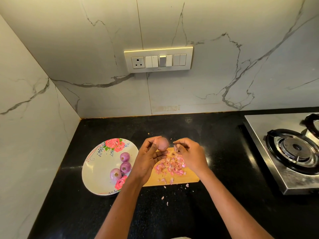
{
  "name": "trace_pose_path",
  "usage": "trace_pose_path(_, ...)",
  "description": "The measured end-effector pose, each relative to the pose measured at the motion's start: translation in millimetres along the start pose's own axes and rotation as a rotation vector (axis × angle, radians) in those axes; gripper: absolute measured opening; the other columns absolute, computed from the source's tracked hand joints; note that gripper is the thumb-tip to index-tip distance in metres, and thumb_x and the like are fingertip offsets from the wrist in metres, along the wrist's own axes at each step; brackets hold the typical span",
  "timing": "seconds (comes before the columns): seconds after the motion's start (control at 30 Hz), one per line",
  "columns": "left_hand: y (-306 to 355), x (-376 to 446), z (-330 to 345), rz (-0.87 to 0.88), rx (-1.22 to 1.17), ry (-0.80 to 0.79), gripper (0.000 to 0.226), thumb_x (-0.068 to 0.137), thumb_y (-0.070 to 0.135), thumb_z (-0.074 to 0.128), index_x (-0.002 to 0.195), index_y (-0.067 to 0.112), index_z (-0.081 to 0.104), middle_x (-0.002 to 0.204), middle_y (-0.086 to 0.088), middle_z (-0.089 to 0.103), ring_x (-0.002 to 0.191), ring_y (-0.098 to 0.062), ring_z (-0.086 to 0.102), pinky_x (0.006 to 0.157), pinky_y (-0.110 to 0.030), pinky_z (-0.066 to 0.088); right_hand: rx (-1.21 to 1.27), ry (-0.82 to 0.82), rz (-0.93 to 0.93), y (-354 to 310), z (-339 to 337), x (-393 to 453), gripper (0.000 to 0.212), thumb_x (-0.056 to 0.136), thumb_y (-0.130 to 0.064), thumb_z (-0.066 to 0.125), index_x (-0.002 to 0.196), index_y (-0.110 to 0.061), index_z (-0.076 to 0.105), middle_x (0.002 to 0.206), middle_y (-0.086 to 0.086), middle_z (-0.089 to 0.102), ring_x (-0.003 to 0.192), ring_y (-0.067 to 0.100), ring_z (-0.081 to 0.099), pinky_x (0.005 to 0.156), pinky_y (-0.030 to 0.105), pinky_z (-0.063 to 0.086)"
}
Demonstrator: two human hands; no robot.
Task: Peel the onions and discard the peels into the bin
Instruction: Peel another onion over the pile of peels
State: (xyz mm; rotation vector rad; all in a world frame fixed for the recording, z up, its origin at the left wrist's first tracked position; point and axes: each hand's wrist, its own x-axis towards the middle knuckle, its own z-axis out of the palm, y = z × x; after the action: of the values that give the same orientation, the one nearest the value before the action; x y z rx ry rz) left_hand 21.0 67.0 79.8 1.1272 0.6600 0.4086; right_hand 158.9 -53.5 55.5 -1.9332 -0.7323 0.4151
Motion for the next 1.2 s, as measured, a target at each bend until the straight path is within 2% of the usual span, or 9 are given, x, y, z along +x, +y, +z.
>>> trace_pose_path(0.13,0.0,2.2,0.7,-0.014,0.004,0.009,0.030,0.101,0.028,0.053,0.128,0.020,0.062,0.119,-0.006,0.072,0.100,-0.024,0.072,0.084,-0.030,0.059,-0.146,-0.048,-0.068,-5.0,2.2,-2.4,0.017,0.102,-0.022,0.061,0.111,-0.020,0.075,0.106,-0.008,0.071,0.096,0.003,0.063,0.078,0.008,0.045)
trace_pose_path(0.23,-1.1,3.4,0.7,-0.001,0.071,0.048,0.027,0.103,0.031,0.053,0.127,0.022,0.061,0.118,-0.003,0.072,0.100,-0.019,0.072,0.082,-0.027,0.056,-0.091,0.003,-0.175,-15.8,1.6,-3.5,0.015,0.099,-0.024,0.066,0.111,-0.021,0.075,0.107,-0.007,0.071,0.097,0.002,0.065,0.080,0.009,0.049)
trace_pose_path(0.33,-2.8,5.9,0.4,0.013,0.130,0.086,0.024,0.102,0.035,0.052,0.122,0.022,0.058,0.115,-0.004,0.071,0.103,-0.020,0.072,0.082,-0.024,0.056,0.011,-0.038,-0.291,-26.9,0.0,-3.2,0.023,0.095,-0.026,0.071,0.117,-0.021,0.075,0.113,-0.008,0.073,0.103,0.001,0.067,0.085,0.014,0.054)
trace_pose_path(0.4,-2.9,7.0,1.6,0.024,0.156,0.091,0.024,0.101,0.038,0.052,0.118,0.023,0.059,0.113,-0.004,0.071,0.103,-0.021,0.070,0.084,-0.026,0.056,-0.008,-0.070,-0.352,-29.6,1.2,-2.4,0.026,0.093,-0.025,0.074,0.119,-0.021,0.076,0.112,-0.007,0.074,0.103,0.001,0.068,0.086,0.015,0.055)
trace_pose_path(0.57,-0.9,6.0,3.3,0.116,0.241,0.073,0.031,0.095,0.042,0.057,0.120,0.023,0.063,0.106,0.003,0.073,0.093,-0.010,0.069,0.080,-0.021,0.056,-0.081,0.012,-0.433,-26.8,-2.1,0.4,0.025,0.092,-0.022,0.075,0.116,-0.016,0.077,0.106,-0.002,0.077,0.097,0.003,0.070,0.081,0.013,0.056)
trace_pose_path(0.67,-2.1,5.6,2.0,0.131,0.259,0.061,0.028,0.098,0.037,0.058,0.122,0.024,0.063,0.109,0.004,0.073,0.091,-0.006,0.069,0.077,-0.020,0.054,-0.100,0.008,-0.449,-26.7,-4.5,-0.5,0.023,0.093,-0.020,0.074,0.116,-0.014,0.077,0.105,-0.001,0.077,0.095,0.004,0.071,0.079,0.011,0.054)
trace_pose_path(0.93,-7.1,3.8,4.5,0.153,0.284,0.083,0.024,0.098,0.030,0.063,0.121,0.025,0.064,0.115,-0.002,0.069,0.097,-0.012,0.067,0.076,-0.020,0.054,-0.158,0.084,-0.458,-28.6,0.0,-5.3,0.015,0.088,-0.016,0.078,0.102,-0.011,0.078,0.093,0.001,0.076,0.082,0.001,0.066,0.076,0.004,0.051)
trace_pose_path(1.07,-7.4,3.5,5.5,0.154,0.263,0.089,0.029,0.097,0.031,0.063,0.124,0.021,0.064,0.116,0.000,0.070,0.095,-0.009,0.067,0.076,-0.020,0.054,-0.124,0.104,-0.448,-31.1,3.4,-5.9,0.015,0.089,-0.023,0.077,0.099,-0.012,0.077,0.091,-0.004,0.075,0.083,0.004,0.069,0.074,0.015,0.057)
trace_pose_path(1.2,-5.4,1.9,4.2,0.159,0.237,0.078,0.036,0.093,0.036,0.063,0.126,0.021,0.063,0.117,0.001,0.070,0.099,-0.011,0.067,0.079,-0.021,0.054,-0.069,0.115,-0.380,-33.0,5.0,-7.7,0.018,0.089,-0.028,0.074,0.099,-0.013,0.077,0.090,-0.007,0.074,0.082,0.003,0.070,0.073,0.015,0.058)
